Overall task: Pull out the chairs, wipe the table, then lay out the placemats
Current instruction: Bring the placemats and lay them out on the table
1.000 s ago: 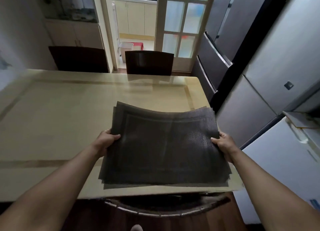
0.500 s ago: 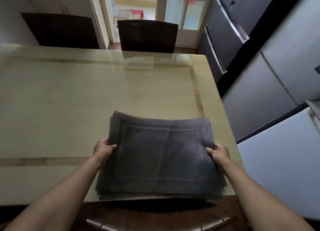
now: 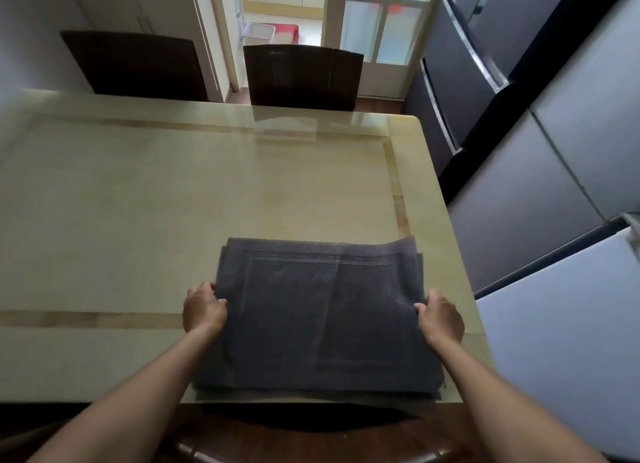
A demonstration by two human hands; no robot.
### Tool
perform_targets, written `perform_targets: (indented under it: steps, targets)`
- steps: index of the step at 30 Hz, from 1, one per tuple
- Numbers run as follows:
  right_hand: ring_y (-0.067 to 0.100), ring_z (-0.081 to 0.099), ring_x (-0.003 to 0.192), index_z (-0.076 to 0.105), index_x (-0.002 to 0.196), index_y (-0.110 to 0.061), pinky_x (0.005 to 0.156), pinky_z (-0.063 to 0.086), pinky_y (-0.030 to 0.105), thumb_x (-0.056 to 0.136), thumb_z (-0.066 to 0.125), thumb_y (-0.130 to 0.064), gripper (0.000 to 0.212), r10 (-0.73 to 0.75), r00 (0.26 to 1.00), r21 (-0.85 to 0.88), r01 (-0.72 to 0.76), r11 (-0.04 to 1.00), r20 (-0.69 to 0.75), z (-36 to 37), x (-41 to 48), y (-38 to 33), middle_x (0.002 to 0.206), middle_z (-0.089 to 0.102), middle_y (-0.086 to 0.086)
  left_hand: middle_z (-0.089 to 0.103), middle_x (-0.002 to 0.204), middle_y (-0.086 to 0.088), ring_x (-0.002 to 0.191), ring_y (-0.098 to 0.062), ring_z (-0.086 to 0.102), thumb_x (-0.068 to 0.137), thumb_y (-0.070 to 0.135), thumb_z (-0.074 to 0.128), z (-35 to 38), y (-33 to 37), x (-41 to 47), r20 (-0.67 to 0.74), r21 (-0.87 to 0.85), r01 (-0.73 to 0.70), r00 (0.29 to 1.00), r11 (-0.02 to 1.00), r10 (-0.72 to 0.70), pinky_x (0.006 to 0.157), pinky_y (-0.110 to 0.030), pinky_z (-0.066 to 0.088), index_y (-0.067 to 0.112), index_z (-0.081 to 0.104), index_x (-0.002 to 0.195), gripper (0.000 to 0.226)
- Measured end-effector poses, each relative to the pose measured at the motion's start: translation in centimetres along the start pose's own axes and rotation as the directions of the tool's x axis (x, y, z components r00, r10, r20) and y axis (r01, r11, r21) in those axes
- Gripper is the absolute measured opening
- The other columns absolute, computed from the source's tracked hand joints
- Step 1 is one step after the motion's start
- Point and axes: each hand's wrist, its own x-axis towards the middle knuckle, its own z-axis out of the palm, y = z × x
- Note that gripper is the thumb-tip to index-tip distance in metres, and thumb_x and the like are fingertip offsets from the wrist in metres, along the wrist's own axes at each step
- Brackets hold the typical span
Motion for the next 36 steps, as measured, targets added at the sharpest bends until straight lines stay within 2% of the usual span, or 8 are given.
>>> perform_targets:
  steps: [5,10,14,17,24,27,29,36]
  targets:
    - [0.030,0.064,0.087,0.063,0.098,-0.008,0.060,0.033,0.026,0.095,0.054,-0.026,0.021,-0.119,0.988,-0.157,0.102,0.982,-0.099,-0.5,-0.8,0.0,0.097,0.068,0.012,0.053,0.123,-0.016,0.119,-0.034,0.046,0.086,0.019,0.064,0.2,-0.2,-0.3,0.039,0.016,0.009,0.999,1.000,-0.010,0.101,-0.039,0.040,0.008,0.055,0.124,0.041]
    - [0.034,0.063,0.093,0.064,0.103,-0.009,0.064,0.036,0.027,0.093,0.055,-0.027,0.022,-0.034,0.999,0.042,0.035,0.998,-0.017,0.0,0.0,0.6,0.104,0.068,0.016,0.056,0.126,-0.016,0.118,-0.032,0.052,0.083,0.021,0.069,0.7,-0.7,-0.1,0.111,-0.047,0.026,0.994,0.999,-0.020,0.102,-0.037,0.042,0.009,0.056,0.126,0.046]
    - [0.033,0.061,0.100,0.063,0.110,-0.005,0.067,0.035,0.026,0.091,0.059,-0.019,0.024,-0.020,0.997,0.140,0.009,0.990,0.076,0.1,0.6,1.0,0.111,0.066,0.017,0.056,0.126,-0.015,0.117,-0.032,0.053,0.080,0.020,0.072,1.0,-0.6,0.3,0.131,-0.152,0.124,0.986,0.981,-0.104,0.101,-0.038,0.043,0.008,0.055,0.121,0.046]
    - [0.032,0.061,0.103,0.062,0.114,-0.006,0.074,0.042,0.030,0.087,0.063,-0.013,0.028,-0.023,0.992,0.206,-0.002,0.979,0.122,0.3,0.9,1.2,0.115,0.066,0.016,0.058,0.124,-0.017,0.116,-0.034,0.053,0.080,0.017,0.072,1.3,-0.2,0.4,0.148,-0.216,0.220,0.970,0.951,-0.191,0.098,-0.038,0.043,0.004,0.053,0.120,0.046]
    - [0.032,0.060,0.106,0.061,0.119,-0.007,0.082,0.045,0.031,0.085,0.064,-0.010,0.034,-0.039,0.990,0.261,0.004,0.965,0.133,0.6,1.0,1.4,0.119,0.065,0.016,0.059,0.121,-0.015,0.115,-0.034,0.051,0.076,0.020,0.075,1.6,-0.3,1.0,0.117,-0.221,0.278,0.959,0.935,-0.258,0.099,-0.042,0.045,0.014,0.066,0.100,0.026]
    - [0.032,0.060,0.108,0.060,0.120,-0.006,0.083,0.045,0.032,0.085,0.065,-0.009,0.035,-0.044,0.990,0.291,0.003,0.957,0.135,0.6,0.9,1.5,0.120,0.064,0.016,0.055,0.122,-0.015,0.117,-0.036,0.049,0.075,0.018,0.076,1.6,0.1,0.5,0.069,-0.221,0.258,0.966,0.940,-0.249,0.099,-0.044,0.043,0.010,0.054,0.113,0.044]
    - [0.032,0.059,0.109,0.059,0.122,-0.007,0.085,0.045,0.032,0.086,0.064,-0.010,0.037,-0.051,0.989,0.297,0.007,0.955,0.139,0.7,0.8,1.5,0.121,0.064,0.016,0.058,0.122,-0.016,0.115,-0.037,0.052,0.074,0.016,0.076,1.9,0.0,0.4,0.114,-0.247,0.266,0.963,0.932,-0.245,0.098,-0.044,0.045,0.007,0.051,0.118,0.051]
    - [0.031,0.060,0.108,0.060,0.120,-0.008,0.083,0.046,0.031,0.087,0.063,-0.010,0.033,-0.054,0.988,0.286,0.011,0.958,0.144,0.8,0.8,1.6,0.122,0.064,0.014,0.060,0.120,-0.016,0.113,-0.035,0.054,0.078,0.017,0.073,1.4,-0.8,0.8,0.092,-0.241,0.223,0.974,0.944,-0.207,0.096,-0.040,0.046,0.011,0.059,0.112,0.038]
